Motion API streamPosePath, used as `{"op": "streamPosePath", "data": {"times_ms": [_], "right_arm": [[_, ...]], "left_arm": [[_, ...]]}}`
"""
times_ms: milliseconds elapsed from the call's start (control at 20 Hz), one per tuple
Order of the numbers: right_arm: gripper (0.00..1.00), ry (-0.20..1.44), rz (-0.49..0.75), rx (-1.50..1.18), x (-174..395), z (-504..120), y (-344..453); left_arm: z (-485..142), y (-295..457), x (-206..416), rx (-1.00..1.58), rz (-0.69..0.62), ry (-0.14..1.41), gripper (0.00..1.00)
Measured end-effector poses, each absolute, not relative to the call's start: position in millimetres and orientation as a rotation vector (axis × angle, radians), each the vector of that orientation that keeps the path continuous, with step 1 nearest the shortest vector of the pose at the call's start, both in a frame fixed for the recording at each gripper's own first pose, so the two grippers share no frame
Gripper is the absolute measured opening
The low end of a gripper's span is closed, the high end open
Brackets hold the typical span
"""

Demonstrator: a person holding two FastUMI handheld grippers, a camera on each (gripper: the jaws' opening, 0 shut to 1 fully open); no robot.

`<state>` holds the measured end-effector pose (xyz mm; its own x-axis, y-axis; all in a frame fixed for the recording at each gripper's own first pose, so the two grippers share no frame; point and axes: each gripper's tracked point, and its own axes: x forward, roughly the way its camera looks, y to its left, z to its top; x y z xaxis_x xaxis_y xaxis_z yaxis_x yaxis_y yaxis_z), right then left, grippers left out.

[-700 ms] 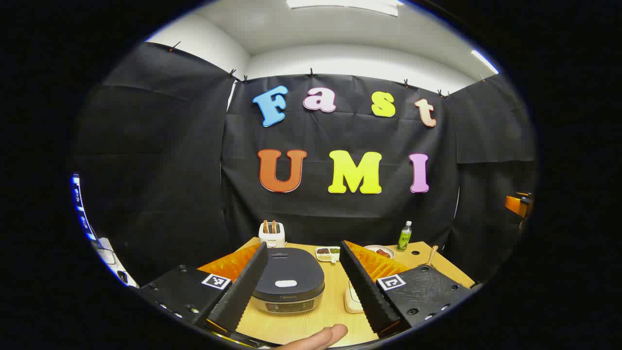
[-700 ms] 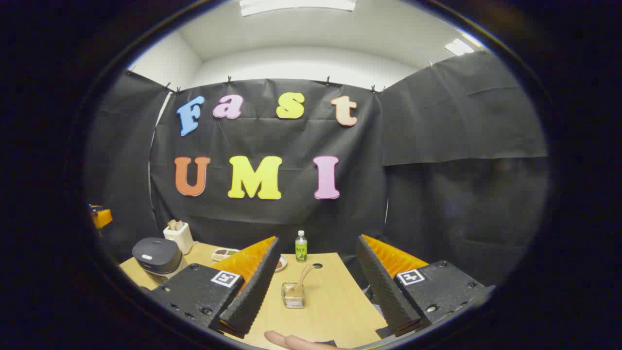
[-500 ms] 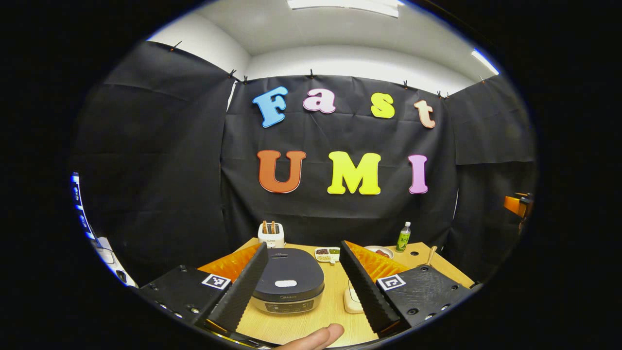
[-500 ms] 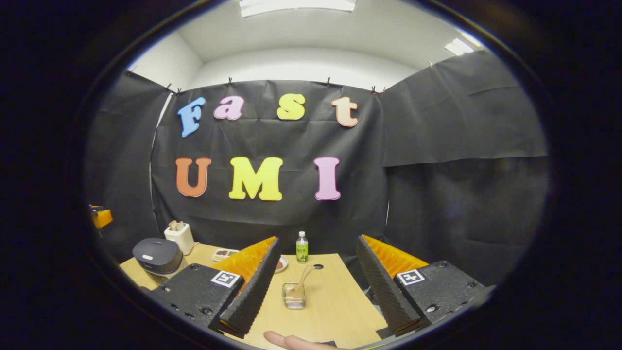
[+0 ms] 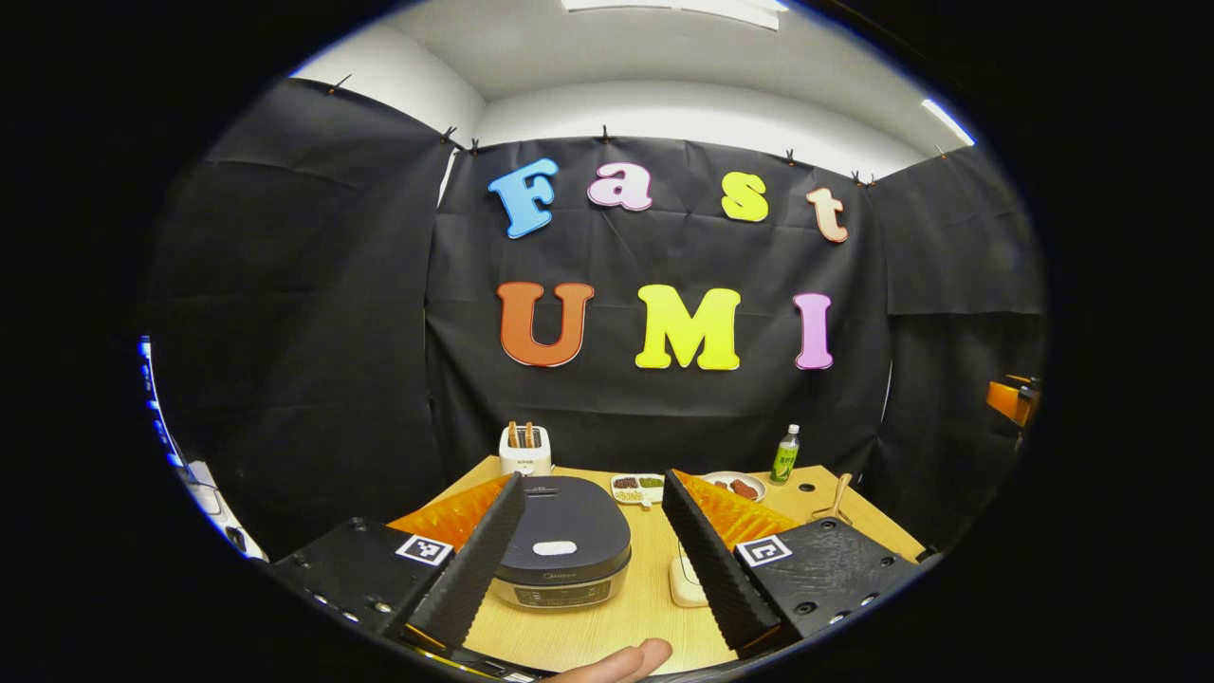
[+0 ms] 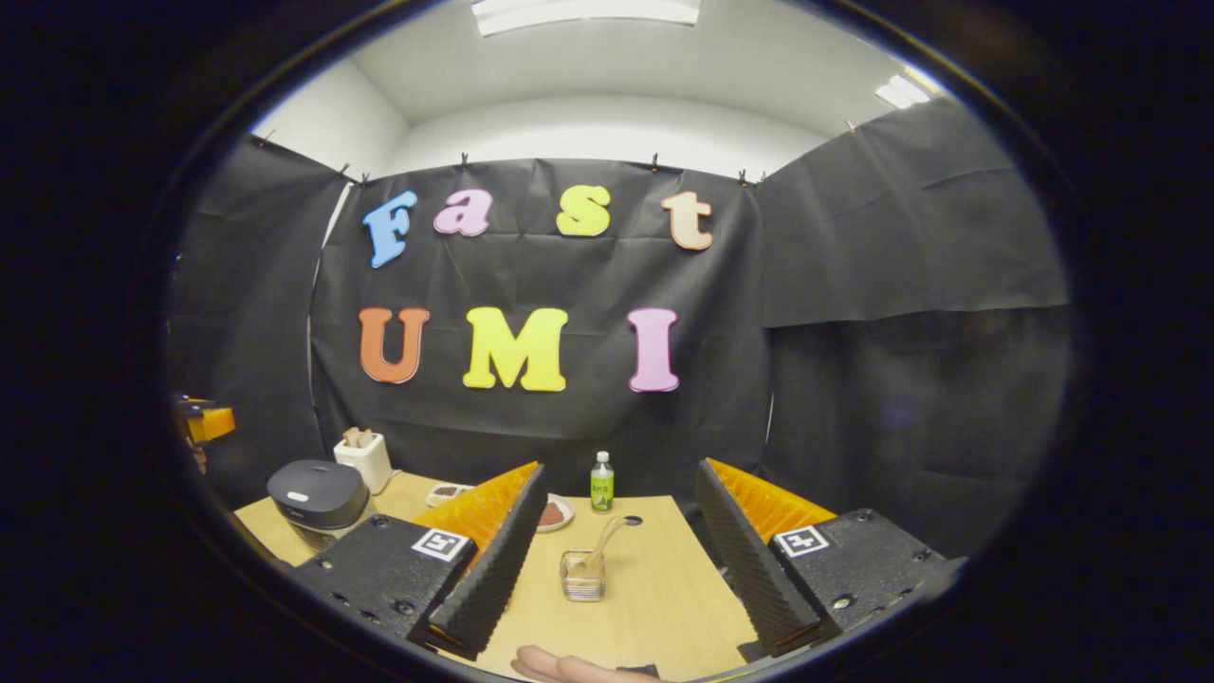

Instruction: Close the left gripper, press the button to open the rice cooker; take a wooden spoon from the chopstick holder with the right hand, scoop a spoonful of rice and pour it into the rice cooker, then put the wooden spoon back into the chopstick holder.

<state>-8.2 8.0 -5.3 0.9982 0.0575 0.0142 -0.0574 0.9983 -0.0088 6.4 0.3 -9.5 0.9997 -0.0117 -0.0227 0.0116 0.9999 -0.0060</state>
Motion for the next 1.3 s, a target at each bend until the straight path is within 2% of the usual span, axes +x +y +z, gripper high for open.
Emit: {"op": "streamPosePath", "data": {"times_ms": [50,100,150,200,250,300,350,400,450,500,550,650,700,800,850,900,950,1000,1050,1100,1150,1200,1300], "right_arm": [[1.00,-0.013,0.059,-0.008,-8,-7,9],[0.92,-0.011,0.061,-0.006,-8,-9,9],[0.92,-0.012,0.062,-0.005,-7,-9,9],[1.00,-0.012,0.062,-0.006,-7,-12,8],[0.92,-0.010,0.061,-0.008,-6,-14,7],[1.00,-0.008,0.062,-0.010,-5,-16,6],[1.00,-0.004,0.063,-0.009,-4,-20,5],[0.92,0.002,0.062,-0.005,-2,-23,5],[1.00,0.008,0.061,-0.001,0,-26,3],[1.00,0.014,0.061,0.001,2,-29,3],[0.92,0.019,0.062,0.004,4,-32,2],[0.92,0.035,0.065,0.004,8,-41,1],[1.00,0.051,0.068,0.006,9,-46,1],[1.00,0.078,0.100,0.013,7,-54,8],[0.92,0.084,0.113,0.014,7,-56,10],[1.00,0.085,0.119,0.011,8,-58,9],[0.92,0.085,0.116,0.006,10,-60,6],[0.92,0.090,0.112,0.003,10,-62,4],[1.00,0.097,0.113,0.000,10,-66,4],[0.92,0.101,0.119,0.001,9,-68,5],[0.92,0.106,0.125,0.003,9,-71,6],[1.00,0.111,0.127,0.006,10,-73,4],[1.00,0.121,0.129,0.010,11,-78,3]], "left_arm": [[-11,2,9,0.000,0.001,0.022,0.93],[-14,2,13,0.011,0.002,0.024,0.93],[-16,2,16,0.017,-0.003,0.027,0.93],[-17,-2,19,0.024,-0.018,0.030,0.94],[-21,-3,22,0.026,-0.031,0.043,0.94],[-25,0,26,0.025,-0.034,0.051,0.94],[-29,0,30,0.025,-0.036,0.069,0.94],[-37,1,36,0.026,-0.037,0.084,0.83],[-42,6,41,0.028,-0.027,0.100,0.72],[-48,12,46,0.030,-0.006,0.110,0.70],[-51,19,51,0.034,0.016,0.118,0.60],[-60,31,62,0.044,0.062,0.128,0.60],[-69,25,71,0.048,0.022,0.153,0.60],[-89,23,81,0.012,0.008,0.211,0.05],[-97,31,87,0.024,0.037,0.235,0.06],[-104,39,93,0.035,0.058,0.250,0.10],[-111,42,97,0.037,0.064,0.268,0.10],[-117,43,99,0.029,0.071,0.286,0.10],[-124,44,102,0.018,0.076,0.305,0.10],[-130,46,105,0.013,0.080,0.319,0.10],[-151,46,106,0.003,0.075,0.333,0.10],[-139,48,102,-0.002,0.078,0.358,0.00],[-156,53,113,0.010,0.098,0.391,0.00]]}}
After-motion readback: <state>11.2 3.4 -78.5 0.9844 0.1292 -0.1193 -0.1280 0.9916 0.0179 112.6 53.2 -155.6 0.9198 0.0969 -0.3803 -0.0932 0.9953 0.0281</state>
